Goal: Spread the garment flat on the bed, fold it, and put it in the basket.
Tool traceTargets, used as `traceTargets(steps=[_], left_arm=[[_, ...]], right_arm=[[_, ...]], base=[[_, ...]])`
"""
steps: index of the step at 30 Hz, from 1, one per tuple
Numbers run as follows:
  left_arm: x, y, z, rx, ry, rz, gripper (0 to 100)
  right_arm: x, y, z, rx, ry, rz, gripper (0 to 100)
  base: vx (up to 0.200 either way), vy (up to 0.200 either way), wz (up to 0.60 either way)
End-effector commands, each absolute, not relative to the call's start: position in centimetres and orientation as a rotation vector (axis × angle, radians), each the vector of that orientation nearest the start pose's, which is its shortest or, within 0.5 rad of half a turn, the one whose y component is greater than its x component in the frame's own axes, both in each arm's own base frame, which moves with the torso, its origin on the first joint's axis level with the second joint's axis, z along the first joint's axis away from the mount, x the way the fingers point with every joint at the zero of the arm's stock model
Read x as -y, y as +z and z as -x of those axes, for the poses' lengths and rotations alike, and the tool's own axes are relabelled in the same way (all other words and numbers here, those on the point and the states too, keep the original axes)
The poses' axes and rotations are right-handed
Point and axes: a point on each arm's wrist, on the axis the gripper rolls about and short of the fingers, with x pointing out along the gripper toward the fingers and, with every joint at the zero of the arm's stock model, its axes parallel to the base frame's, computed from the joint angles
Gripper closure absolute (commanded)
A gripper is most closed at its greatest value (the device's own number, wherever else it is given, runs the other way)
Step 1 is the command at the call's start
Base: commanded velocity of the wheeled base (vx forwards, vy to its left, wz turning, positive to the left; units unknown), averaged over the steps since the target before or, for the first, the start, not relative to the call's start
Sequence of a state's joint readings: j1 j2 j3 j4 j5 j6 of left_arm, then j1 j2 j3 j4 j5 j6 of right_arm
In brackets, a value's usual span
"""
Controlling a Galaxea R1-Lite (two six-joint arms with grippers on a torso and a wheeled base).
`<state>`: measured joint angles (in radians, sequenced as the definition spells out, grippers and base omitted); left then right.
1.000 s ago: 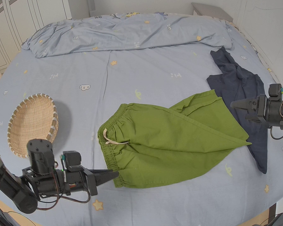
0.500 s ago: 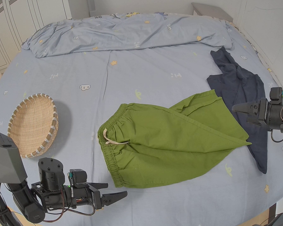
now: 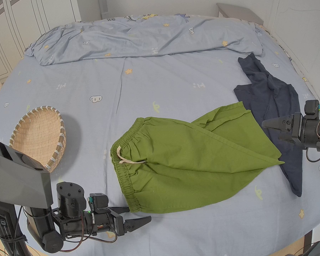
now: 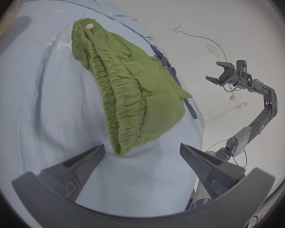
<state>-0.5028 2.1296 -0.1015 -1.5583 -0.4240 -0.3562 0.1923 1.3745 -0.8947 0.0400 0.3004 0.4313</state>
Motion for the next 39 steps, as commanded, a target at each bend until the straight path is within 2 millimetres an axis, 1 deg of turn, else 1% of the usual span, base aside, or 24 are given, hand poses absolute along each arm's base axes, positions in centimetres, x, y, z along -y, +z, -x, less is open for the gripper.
traceTargets(steps=[1, 10, 20, 21, 24, 26, 27, 29, 32, 33, 34, 35, 37, 38, 39], left_arm=[[12.6, 1.6, -21.5, -0.620, -0.806, 0.309, 0], [13.1, 2.1, -22.7, -0.566, -0.812, 0.317, 0], [13.1, 2.3, -22.8, -0.554, -0.815, 0.318, 0], [13.1, 2.3, -22.8, -0.555, -0.813, 0.318, 100], [12.9, 2.3, -22.7, -0.553, -0.806, 0.319, 100], [12.3, 2.7, -22.7, -0.544, -0.787, 0.327, 100], [12.3, 2.7, -22.7, -0.544, -0.787, 0.327, 100], [11.5, 3.5, -22.3, -0.527, -0.768, 0.343, 100], [10.9, 4.2, -22.0, -0.519, -0.757, 0.373, 100], [10.3, 4.8, -21.7, -0.510, -0.744, 0.397, 100], [10.2, 4.9, -21.6, -0.507, -0.741, 0.400, 100], [9.7, 5.5, -21.2, -0.503, -0.731, 0.418, 100], [9.4, 5.7, -20.8, -0.523, -0.723, 0.427, 100], [8.6, 6.4, -19.9, -0.566, -0.708, 0.444, 100], [8.6, 6.5, -19.8, -0.569, -0.707, 0.445, 100]], right_arm=[[-4.9, 22.9, -21.4, -0.626, 0.364, -0.440, 0], [-4.9, 22.7, -21.4, -0.632, 0.363, -0.440, 0], [-4.9, 22.7, -21.4, -0.633, 0.361, -0.440, 0], [-4.9, 22.7, -21.5, -0.632, 0.361, -0.440, 0], [-4.8, 22.7, -21.5, -0.631, 0.360, -0.442, 0], [-4.8, 22.8, -21.5, -0.628, 0.358, -0.443, 0], [-4.8, 22.8, -21.5, -0.628, 0.358, -0.443, 0], [-4.8, 22.8, -21.4, -0.629, 0.357, -0.443, 0], [-4.8, 22.8, -21.4, -0.630, 0.360, -0.442, 0], [-4.8, 22.8, -21.4, -0.630, 0.359, -0.441, 0], [-4.8, 22.8, -21.4, -0.630, 0.360, -0.442, 0], [-4.8, 22.9, -21.4, -0.626, 0.361, -0.443, 0], [-4.8, 22.9, -21.4, -0.624, 0.361, -0.443, 0], [-4.8, 23.1, -21.3, -0.618, 0.363, -0.444, 0], [-4.8, 23.1, -21.3, -0.617, 0.363, -0.444, 0]], base=[[0.000, 0.000, 0.00], [0.000, 0.000, 0.00], [0.000, 0.000, 0.00], [0.000, 0.000, 0.00], [0.000, 0.000, 0.00], [0.000, 0.000, 0.00], [0.000, 0.000, 0.00], [0.000, 0.000, 0.00], [0.000, 0.000, 0.00], [0.000, 0.000, 0.00], [0.000, 0.000, 0.00], [0.000, 0.000, 0.00], [0.000, 0.000, 0.00], [0.000, 0.000, 0.00], [0.000, 0.000, 0.00]])
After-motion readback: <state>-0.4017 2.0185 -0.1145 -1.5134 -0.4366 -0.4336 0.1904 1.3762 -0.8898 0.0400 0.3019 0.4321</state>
